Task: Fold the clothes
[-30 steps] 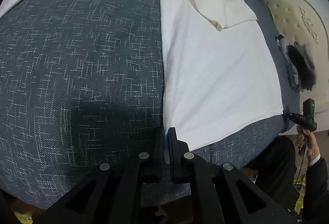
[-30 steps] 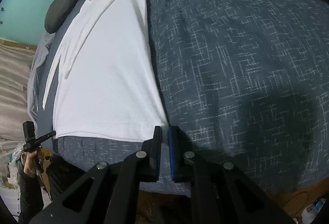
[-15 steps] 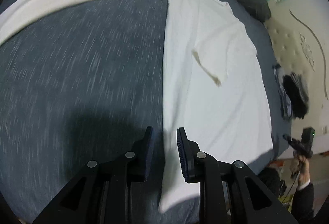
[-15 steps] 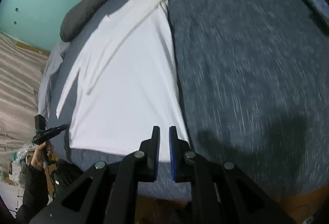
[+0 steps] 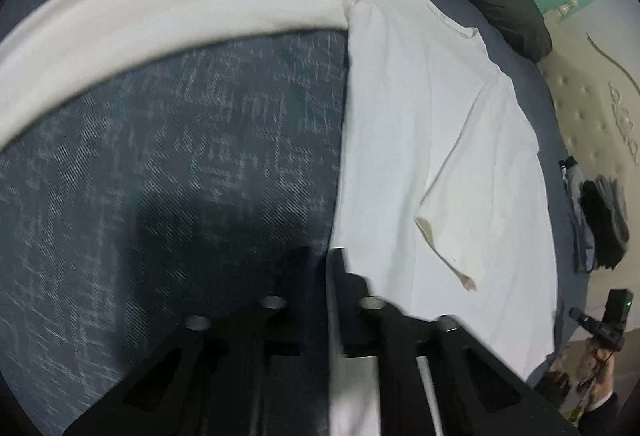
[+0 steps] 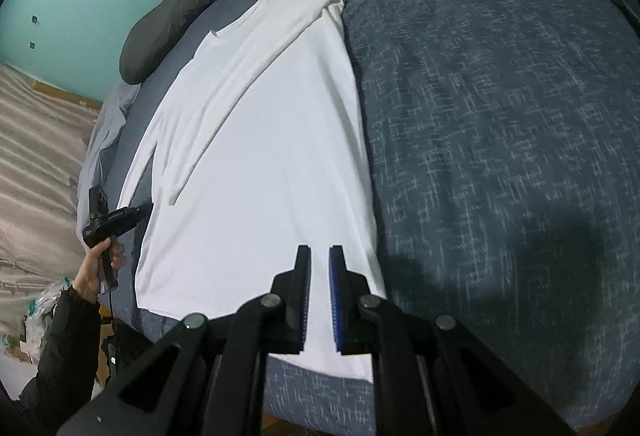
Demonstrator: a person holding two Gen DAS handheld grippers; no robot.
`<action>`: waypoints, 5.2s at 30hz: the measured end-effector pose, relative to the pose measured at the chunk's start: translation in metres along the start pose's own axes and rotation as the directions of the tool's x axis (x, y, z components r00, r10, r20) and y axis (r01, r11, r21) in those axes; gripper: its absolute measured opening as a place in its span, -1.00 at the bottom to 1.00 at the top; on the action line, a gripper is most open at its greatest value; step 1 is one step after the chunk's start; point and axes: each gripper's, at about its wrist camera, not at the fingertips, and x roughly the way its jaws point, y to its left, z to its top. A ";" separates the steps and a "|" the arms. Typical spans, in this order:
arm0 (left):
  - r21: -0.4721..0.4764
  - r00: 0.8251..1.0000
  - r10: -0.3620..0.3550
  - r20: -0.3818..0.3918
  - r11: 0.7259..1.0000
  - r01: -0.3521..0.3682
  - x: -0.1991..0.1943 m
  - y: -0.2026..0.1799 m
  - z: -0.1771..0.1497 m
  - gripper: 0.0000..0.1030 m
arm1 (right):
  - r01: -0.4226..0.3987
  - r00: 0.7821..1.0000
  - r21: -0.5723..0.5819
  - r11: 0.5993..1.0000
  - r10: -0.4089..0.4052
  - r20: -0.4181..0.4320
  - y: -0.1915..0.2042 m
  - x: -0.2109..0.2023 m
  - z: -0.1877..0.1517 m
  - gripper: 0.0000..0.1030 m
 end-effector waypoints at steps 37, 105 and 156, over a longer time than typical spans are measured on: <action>-0.045 0.999 -0.041 0.024 0.998 0.042 -0.008 0.024 -0.005 -0.88 | -0.049 0.999 -0.017 0.999 0.048 -0.023 0.036 0.030 0.008 -0.83; -0.264 0.870 0.222 0.440 0.958 -0.110 -0.226 0.195 0.060 -0.90 | -0.097 0.995 -0.047 0.994 0.095 -0.031 0.100 0.102 0.030 -0.83; 0.472 0.987 -0.141 -0.076 0.867 0.160 0.073 -0.282 -0.003 -0.32 | -0.363 0.907 0.178 0.915 0.303 0.294 0.030 0.114 0.073 -0.32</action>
